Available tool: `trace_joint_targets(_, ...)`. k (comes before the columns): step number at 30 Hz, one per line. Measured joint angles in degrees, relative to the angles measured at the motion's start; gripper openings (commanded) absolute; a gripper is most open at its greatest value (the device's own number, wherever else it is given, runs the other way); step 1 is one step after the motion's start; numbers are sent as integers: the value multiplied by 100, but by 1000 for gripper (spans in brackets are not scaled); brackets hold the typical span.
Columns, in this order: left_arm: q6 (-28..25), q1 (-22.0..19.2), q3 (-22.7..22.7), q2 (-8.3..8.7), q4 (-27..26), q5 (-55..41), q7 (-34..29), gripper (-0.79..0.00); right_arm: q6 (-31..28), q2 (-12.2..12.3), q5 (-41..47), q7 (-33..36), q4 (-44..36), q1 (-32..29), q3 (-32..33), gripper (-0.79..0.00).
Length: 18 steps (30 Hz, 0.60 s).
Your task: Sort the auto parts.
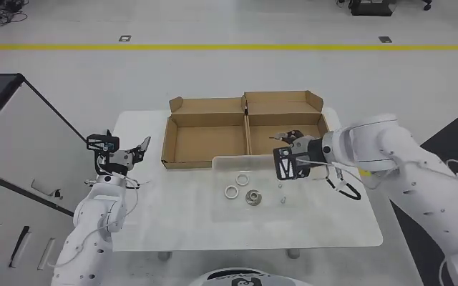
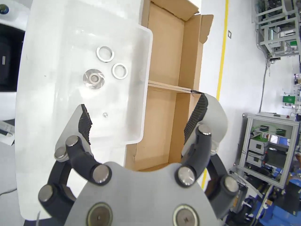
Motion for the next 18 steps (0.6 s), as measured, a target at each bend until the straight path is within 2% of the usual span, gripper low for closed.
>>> trace_joint_targets(3,0,0,0,0,0,0,0,0,0,231,196,0,11,500,-519,0)
trace_joint_targets(9,0,0,0,0,0,0,0,0,0,541,416,-1,92,1296,-1586,0)
trace_joint_targets(15,0,0,0,0,0,0,0,0,0,700,524,-1,129,1898,-2457,0)
trace_joint_targets(18,0,0,0,0,0,0,0,0,0,706,460,-2,128,1974,-2505,0)
